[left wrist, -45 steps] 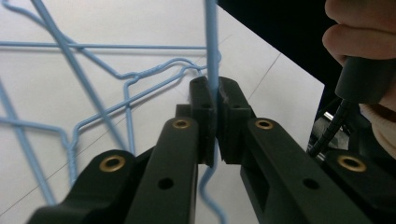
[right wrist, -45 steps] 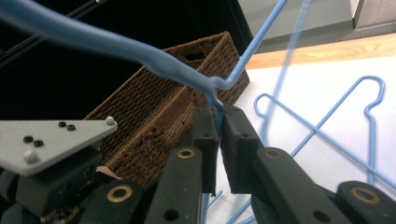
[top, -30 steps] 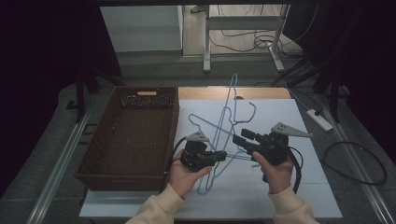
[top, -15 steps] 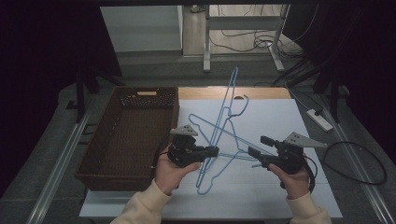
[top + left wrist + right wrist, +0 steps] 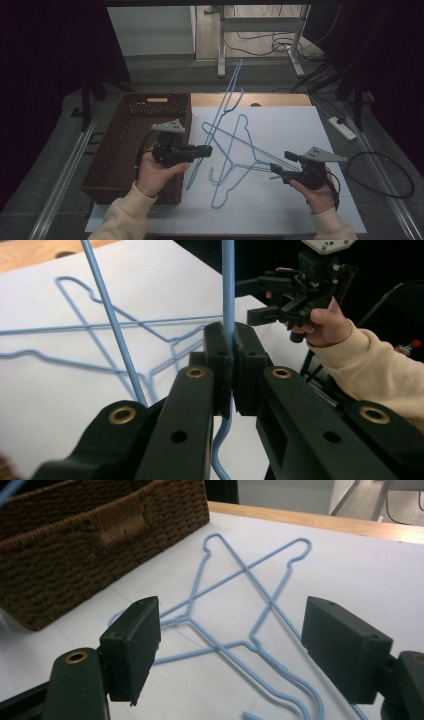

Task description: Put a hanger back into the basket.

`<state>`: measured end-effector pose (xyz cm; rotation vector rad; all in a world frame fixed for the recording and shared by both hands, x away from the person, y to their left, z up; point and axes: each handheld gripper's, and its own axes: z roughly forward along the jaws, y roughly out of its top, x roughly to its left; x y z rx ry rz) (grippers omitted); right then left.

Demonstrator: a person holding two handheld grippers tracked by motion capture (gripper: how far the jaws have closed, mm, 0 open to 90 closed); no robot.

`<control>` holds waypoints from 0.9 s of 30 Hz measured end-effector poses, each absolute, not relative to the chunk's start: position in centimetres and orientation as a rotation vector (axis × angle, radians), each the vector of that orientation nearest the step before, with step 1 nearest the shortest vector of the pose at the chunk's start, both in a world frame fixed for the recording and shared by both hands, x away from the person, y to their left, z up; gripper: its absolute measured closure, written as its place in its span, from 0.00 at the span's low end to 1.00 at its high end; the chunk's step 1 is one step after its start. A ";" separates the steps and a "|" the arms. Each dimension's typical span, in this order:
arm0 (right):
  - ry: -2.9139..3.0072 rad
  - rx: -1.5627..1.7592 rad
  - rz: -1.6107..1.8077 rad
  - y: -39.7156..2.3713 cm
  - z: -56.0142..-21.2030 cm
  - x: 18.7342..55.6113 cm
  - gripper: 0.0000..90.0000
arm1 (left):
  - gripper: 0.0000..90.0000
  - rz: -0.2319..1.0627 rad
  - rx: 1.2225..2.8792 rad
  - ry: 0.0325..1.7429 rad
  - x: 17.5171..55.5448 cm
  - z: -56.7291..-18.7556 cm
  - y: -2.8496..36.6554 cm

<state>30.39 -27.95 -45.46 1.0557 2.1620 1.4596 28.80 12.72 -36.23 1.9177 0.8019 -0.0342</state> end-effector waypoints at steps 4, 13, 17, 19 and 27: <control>2.162 1.065 1.446 -28.2 -45.8 30.4 0.27 | 0.97 -0.030 1.900 0.816 28.9 -36.1 14.3; 2.166 1.078 1.428 -28.4 -46.0 30.5 0.27 | 0.96 0.013 1.904 0.859 29.3 -35.8 17.9; 2.169 1.075 1.423 -28.4 -46.1 30.5 0.26 | 0.97 0.024 1.903 0.866 29.4 -35.7 19.0; 2.170 1.075 1.420 -28.4 -46.1 30.5 0.26 | 0.97 0.039 1.902 0.873 29.5 -35.6 19.9; 2.183 1.069 1.402 -28.4 -46.4 30.5 0.26 | 0.97 0.047 1.908 0.899 29.9 -35.7 22.4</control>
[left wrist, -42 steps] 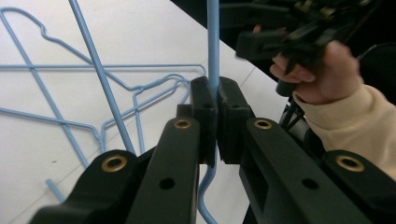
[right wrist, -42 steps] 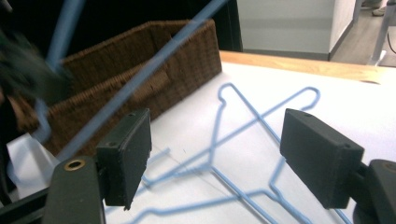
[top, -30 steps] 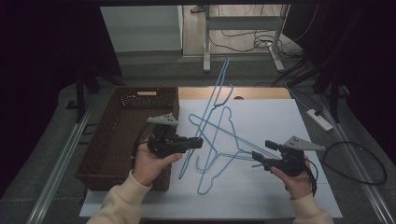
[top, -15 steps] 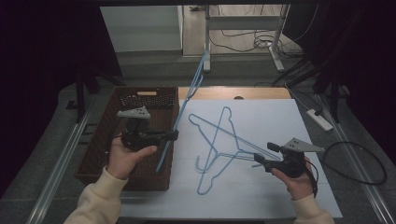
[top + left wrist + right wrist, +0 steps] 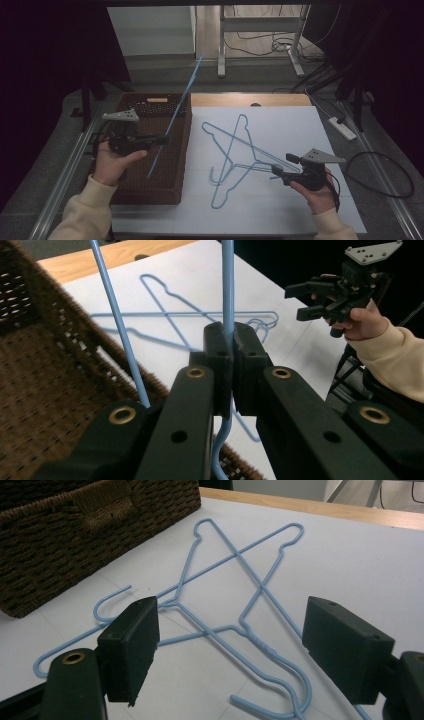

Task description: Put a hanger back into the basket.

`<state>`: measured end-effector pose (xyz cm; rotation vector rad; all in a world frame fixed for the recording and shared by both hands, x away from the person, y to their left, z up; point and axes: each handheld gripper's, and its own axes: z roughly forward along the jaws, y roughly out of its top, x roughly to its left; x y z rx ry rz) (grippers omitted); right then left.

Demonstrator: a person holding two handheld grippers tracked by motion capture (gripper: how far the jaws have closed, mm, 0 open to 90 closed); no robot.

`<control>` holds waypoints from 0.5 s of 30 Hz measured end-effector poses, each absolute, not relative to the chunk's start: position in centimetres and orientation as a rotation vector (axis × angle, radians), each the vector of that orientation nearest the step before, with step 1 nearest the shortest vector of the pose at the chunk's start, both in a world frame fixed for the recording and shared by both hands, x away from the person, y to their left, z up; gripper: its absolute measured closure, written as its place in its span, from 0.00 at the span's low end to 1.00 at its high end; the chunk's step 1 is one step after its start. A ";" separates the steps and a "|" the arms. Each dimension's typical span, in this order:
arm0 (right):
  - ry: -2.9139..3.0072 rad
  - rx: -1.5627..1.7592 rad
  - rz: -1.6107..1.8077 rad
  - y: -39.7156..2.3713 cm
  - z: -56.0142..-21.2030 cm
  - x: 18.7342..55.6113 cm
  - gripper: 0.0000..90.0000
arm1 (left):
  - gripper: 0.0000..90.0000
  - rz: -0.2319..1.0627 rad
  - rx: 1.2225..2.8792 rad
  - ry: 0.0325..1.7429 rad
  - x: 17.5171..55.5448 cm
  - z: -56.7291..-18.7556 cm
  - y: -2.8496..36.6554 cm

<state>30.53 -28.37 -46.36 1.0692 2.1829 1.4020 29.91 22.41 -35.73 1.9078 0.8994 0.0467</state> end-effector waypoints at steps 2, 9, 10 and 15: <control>2.184 1.074 1.392 -28.5 -46.5 30.5 0.26 | 0.97 0.039 1.915 0.911 30.2 -36.0 23.3; 2.177 1.081 1.388 -28.5 -46.5 30.6 0.26 | 0.97 0.030 1.939 0.941 30.9 -36.9 25.8; 2.180 1.081 1.385 -28.5 -46.6 30.6 0.26 | 0.97 0.031 1.948 0.942 31.0 -37.0 26.1; 2.185 1.082 1.378 -28.4 -46.7 30.6 0.26 | 0.97 0.019 1.988 0.945 31.3 -37.7 27.2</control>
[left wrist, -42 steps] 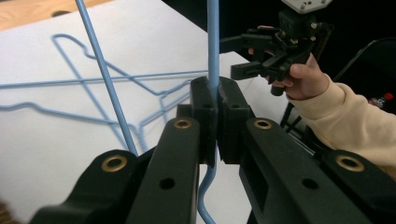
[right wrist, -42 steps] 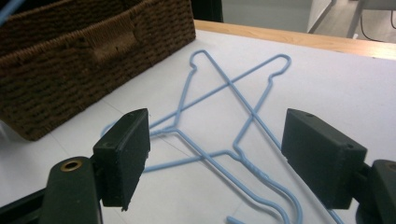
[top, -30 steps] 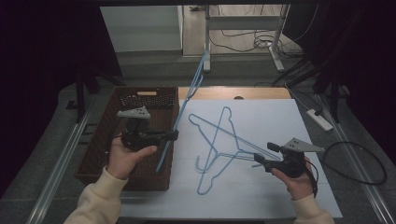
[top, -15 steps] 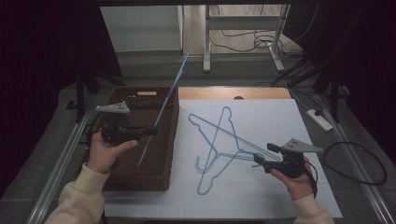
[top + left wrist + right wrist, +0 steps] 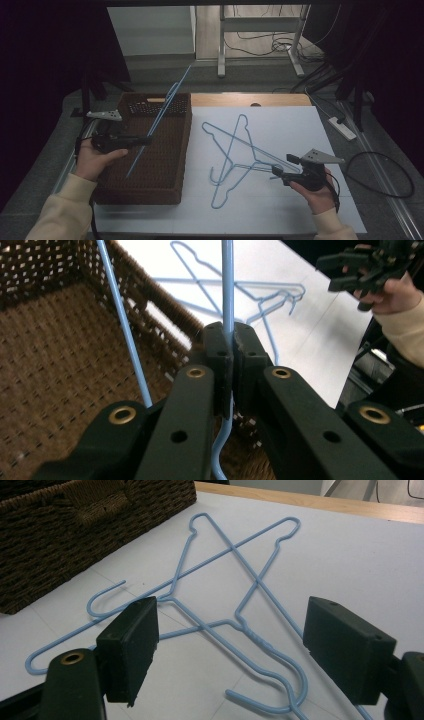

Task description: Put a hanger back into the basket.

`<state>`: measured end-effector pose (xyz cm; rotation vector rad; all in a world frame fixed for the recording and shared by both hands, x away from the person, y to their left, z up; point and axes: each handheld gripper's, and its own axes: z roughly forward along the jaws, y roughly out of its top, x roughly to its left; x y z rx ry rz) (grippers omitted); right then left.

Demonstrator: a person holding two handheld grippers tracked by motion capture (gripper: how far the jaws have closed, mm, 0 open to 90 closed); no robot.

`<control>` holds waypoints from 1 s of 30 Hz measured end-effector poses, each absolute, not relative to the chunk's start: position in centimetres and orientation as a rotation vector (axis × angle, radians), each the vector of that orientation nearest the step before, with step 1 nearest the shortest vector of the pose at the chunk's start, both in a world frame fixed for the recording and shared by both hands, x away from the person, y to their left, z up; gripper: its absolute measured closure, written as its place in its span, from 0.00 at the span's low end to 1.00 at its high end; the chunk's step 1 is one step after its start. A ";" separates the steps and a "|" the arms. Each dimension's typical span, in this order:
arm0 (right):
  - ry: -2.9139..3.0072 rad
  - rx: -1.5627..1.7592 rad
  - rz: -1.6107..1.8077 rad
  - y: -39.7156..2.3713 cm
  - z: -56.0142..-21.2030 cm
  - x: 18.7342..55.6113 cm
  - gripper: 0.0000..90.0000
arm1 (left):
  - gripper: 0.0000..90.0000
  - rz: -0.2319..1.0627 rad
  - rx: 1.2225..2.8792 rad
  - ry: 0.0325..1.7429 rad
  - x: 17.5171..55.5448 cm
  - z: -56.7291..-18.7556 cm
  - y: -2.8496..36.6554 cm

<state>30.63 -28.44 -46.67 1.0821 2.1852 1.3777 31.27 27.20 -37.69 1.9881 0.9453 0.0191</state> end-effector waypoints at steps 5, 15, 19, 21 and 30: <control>2.190 1.083 1.371 -28.4 -46.7 30.6 0.26 | 0.97 -0.004 2.039 0.951 31.5 -38.7 28.0; 2.196 1.088 1.363 -28.3 -46.9 30.7 0.26 | 0.97 -0.027 2.066 0.989 31.6 -40.2 29.5; 2.201 1.088 1.359 -28.3 -46.9 30.7 0.26 | 0.97 -0.030 2.061 1.008 31.7 -40.5 30.3; 2.201 1.089 1.358 -28.3 -46.9 30.7 0.26 | 0.97 -0.029 2.056 1.018 31.7 -40.7 30.7; 2.201 1.093 1.357 -28.3 -47.0 30.7 0.25 | 0.97 -0.036 2.066 1.079 31.6 -41.9 32.3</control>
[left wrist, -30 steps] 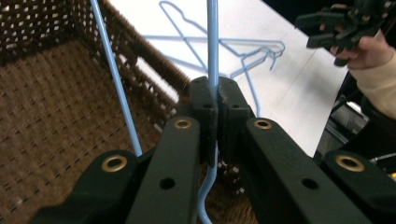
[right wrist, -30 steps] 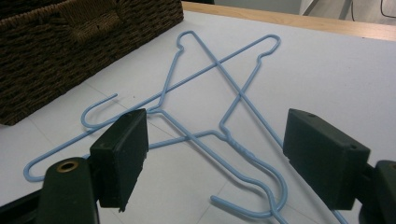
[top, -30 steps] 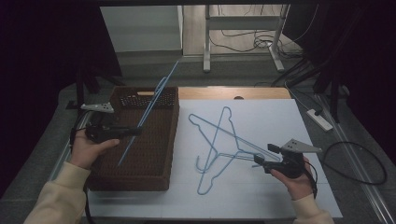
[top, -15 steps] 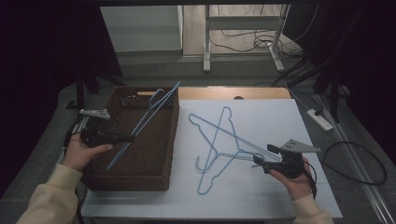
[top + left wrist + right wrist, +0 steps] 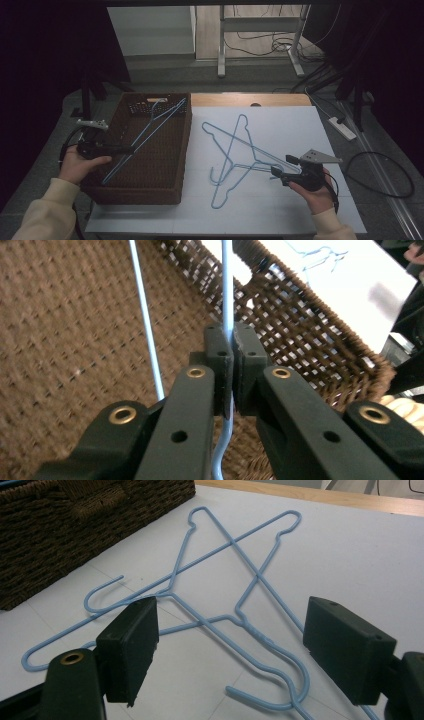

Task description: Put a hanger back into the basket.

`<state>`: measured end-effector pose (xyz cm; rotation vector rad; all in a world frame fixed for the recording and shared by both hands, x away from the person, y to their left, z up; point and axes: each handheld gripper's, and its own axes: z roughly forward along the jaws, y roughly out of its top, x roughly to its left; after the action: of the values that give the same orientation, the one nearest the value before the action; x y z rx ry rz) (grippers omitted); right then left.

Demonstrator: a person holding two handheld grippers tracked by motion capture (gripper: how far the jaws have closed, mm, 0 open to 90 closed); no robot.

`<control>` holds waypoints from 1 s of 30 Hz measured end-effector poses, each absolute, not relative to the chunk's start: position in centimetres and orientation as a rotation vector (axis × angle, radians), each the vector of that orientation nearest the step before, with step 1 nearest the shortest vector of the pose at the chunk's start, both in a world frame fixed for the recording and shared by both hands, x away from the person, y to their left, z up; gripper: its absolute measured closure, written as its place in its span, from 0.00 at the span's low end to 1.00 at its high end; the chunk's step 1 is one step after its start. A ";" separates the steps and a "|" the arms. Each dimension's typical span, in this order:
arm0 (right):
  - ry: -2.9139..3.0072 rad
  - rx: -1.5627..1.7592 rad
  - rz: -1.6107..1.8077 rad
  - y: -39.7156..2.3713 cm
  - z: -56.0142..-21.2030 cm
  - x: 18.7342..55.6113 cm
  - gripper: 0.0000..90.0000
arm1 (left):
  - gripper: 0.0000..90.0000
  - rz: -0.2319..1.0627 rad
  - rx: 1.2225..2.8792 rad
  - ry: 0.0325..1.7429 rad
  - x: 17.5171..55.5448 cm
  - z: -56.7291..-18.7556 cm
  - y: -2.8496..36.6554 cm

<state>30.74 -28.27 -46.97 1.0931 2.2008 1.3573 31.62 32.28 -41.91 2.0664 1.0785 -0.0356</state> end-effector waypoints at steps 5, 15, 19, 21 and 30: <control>2.204 1.093 1.355 -28.2 -47.0 30.8 0.26 | 0.97 -0.054 2.109 1.102 32.1 -43.1 31.9; 2.209 1.095 1.348 -28.2 -47.1 30.8 0.25 | 0.96 0.045 2.168 1.236 33.1 -44.6 31.6; 2.211 1.096 1.345 -28.1 -47.2 30.8 0.25 | 0.96 0.117 2.212 1.309 33.2 -44.9 31.4; 2.212 1.096 1.344 -28.1 -47.2 30.8 0.25 | 0.96 0.131 2.211 1.343 33.3 -45.0 31.3; 2.216 1.103 1.337 -28.1 -47.3 30.9 0.25 | 0.96 0.186 2.240 1.535 34.3 -46.3 31.2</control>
<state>30.90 -28.10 -47.28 1.1028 2.2158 1.3373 34.28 31.16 -46.33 2.2398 1.5350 0.1858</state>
